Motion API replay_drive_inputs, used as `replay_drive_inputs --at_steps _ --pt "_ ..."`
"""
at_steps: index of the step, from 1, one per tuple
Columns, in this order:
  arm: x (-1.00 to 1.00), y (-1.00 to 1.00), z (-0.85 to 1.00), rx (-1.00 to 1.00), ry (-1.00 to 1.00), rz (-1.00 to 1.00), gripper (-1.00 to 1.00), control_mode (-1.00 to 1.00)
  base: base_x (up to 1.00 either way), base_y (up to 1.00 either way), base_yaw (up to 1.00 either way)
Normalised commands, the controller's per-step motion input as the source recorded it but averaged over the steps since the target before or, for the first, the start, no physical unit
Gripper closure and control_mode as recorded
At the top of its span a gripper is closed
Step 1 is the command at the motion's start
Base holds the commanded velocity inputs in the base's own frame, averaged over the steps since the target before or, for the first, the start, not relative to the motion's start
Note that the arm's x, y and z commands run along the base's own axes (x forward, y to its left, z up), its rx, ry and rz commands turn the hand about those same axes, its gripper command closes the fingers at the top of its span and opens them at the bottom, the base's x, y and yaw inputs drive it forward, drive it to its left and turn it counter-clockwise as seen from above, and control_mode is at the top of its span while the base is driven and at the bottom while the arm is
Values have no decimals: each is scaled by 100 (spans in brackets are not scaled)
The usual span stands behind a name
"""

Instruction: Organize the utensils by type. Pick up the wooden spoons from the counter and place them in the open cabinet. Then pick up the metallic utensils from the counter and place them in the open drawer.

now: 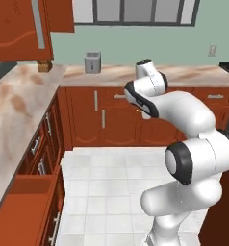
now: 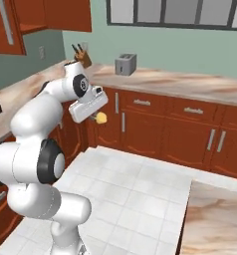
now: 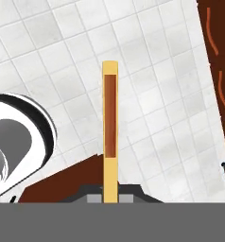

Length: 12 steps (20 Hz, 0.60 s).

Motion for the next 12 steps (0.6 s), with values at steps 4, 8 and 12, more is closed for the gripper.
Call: replay_drive_inputs --at_steps 4,8,12 --pt "0 0 0 0 0 0 100 100 84 0 26" --pt "0 0 0 0 0 0 100 100 71 -3 43" --pt "0 0 0 0 0 0 100 100 49 -9 61"
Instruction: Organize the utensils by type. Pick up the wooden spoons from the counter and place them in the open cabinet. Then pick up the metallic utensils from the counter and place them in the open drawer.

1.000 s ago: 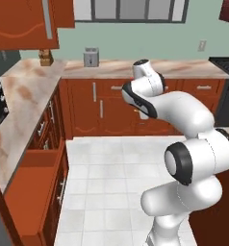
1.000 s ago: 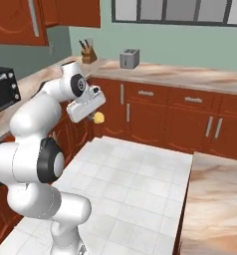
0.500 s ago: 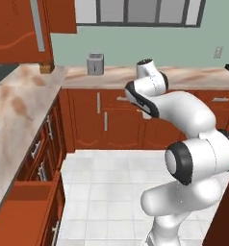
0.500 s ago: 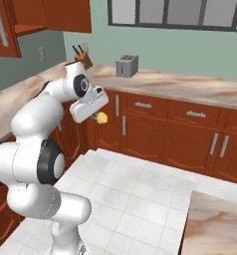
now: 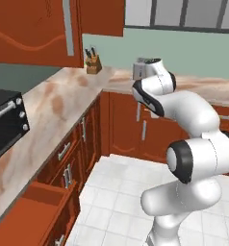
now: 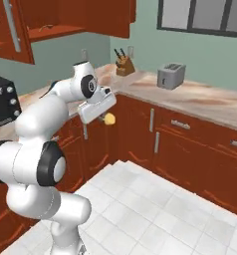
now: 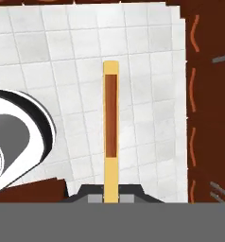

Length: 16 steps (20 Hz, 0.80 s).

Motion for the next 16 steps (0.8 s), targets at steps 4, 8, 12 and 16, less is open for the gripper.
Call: replay_drive_inputs --at_steps 4,8,12,16 --pt "0 0 0 0 0 0 100 100 29 -10 81" --pt "0 0 0 0 0 0 100 100 27 -12 96" --pt "0 0 0 0 0 0 100 100 15 -9 100" --pt "0 0 0 0 0 0 100 100 7 -9 100"
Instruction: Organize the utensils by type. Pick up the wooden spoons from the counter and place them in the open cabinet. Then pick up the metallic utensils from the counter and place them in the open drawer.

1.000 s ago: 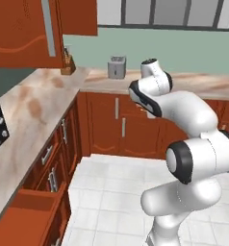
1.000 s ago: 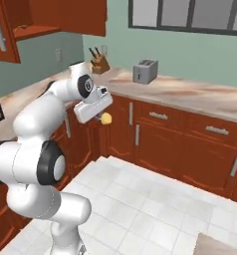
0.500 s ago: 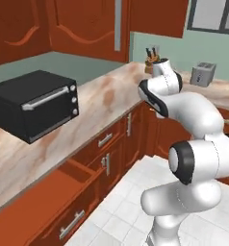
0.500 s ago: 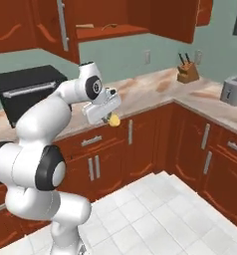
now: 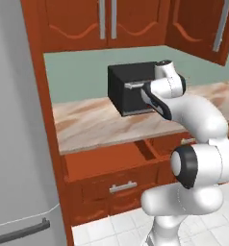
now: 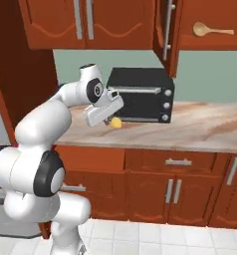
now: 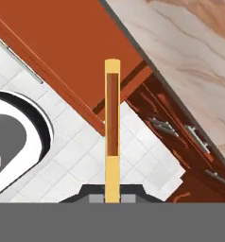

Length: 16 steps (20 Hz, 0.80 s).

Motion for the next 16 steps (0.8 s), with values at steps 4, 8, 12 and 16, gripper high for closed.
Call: replay_drive_inputs --at_steps 4,8,12,16 --pt "0 0 0 0 0 0 100 100 0 -20 99" --pt "0 0 0 0 0 0 100 100 -16 -41 87" --pt "0 0 0 0 0 0 100 100 -36 -49 79" --pt "0 0 0 0 0 0 100 100 -55 -45 57"
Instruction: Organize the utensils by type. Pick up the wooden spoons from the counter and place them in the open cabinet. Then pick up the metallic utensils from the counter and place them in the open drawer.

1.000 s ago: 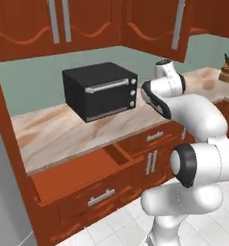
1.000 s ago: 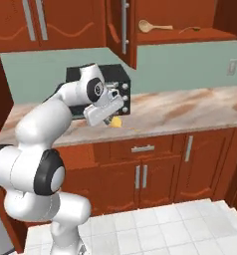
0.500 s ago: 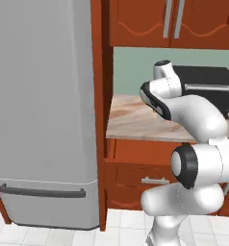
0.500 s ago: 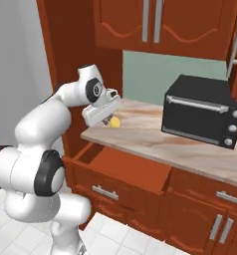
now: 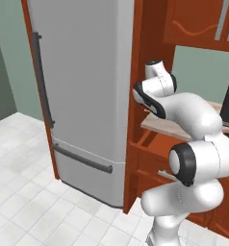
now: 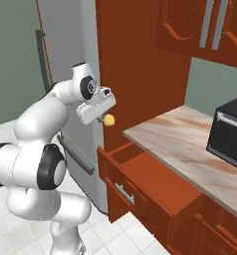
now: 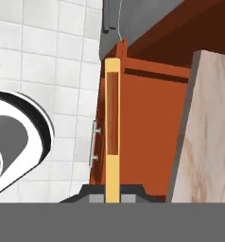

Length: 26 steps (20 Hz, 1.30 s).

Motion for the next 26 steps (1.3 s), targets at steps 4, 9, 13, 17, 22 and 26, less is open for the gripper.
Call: replay_drive_inputs --at_steps 4,9,13,17,22,26 --pt "0 0 0 0 0 0 100 100 -60 -62 33" --pt "0 0 0 0 0 0 100 100 -48 -55 19" --pt "0 0 0 0 0 0 100 100 -24 -45 16" --pt "0 0 0 0 0 0 100 100 -3 -26 26" --pt "0 0 0 0 0 0 100 100 5 -50 41" --pt "0 0 0 0 0 0 100 100 -30 -61 24"
